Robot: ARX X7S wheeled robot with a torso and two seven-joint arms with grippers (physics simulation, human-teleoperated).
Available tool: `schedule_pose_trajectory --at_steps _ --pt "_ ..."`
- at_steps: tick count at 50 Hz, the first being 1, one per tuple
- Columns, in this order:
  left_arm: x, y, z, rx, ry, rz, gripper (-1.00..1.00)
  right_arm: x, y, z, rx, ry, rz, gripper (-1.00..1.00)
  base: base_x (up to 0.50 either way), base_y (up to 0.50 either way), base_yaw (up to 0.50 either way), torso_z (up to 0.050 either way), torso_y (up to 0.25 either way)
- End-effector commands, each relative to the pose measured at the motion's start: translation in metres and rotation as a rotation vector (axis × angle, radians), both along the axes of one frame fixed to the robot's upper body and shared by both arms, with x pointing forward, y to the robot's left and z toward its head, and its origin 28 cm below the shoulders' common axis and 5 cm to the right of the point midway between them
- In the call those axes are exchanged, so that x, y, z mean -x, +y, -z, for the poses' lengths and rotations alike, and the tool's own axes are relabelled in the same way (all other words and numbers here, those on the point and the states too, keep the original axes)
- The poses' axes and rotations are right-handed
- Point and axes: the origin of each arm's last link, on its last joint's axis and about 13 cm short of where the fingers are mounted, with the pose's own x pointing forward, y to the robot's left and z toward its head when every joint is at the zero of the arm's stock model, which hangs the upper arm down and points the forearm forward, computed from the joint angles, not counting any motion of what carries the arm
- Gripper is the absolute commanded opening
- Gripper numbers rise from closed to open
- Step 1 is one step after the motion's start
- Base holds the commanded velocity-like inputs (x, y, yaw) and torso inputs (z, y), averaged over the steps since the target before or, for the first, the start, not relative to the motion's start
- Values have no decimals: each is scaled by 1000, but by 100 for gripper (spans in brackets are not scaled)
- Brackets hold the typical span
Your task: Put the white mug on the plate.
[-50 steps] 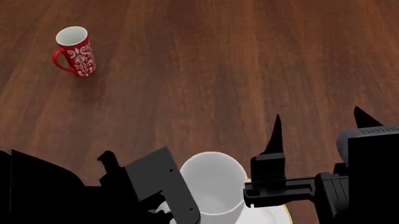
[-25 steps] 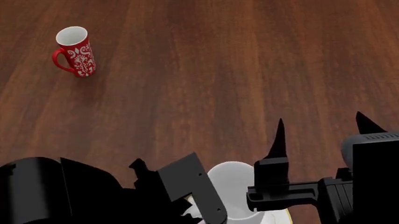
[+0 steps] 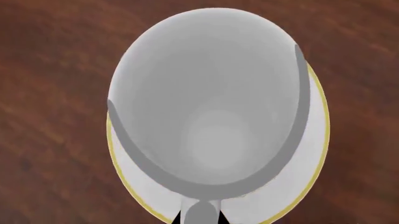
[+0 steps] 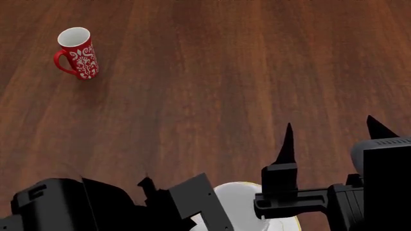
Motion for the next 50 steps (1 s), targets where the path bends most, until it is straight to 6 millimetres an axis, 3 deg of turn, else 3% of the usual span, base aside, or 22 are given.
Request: schedule_pose_trajectory --at_steps 1,24,25,42,50 --pt "-3 1 6 1 12 -7 -100 -1 0 1 1 1 -2 100 0 0 0 0 0" --pt "-4 5 5 0 26 15 -100 -1 1 1 2 1 -3 100 1 -1 -2 0 0" --pt "-3 5 5 -5 38 25 100 -1 1 1 3 1 -3 100 0 0 0 0 0" --pt "2 13 -11 -21 12 53 100 1 1 0 0 -7 -9 100 0 0 0 0 0" --pt "11 23 -29 -62 -22 56 100 4 2 -3 1 -20 -11 100 0 0 0 0 0"
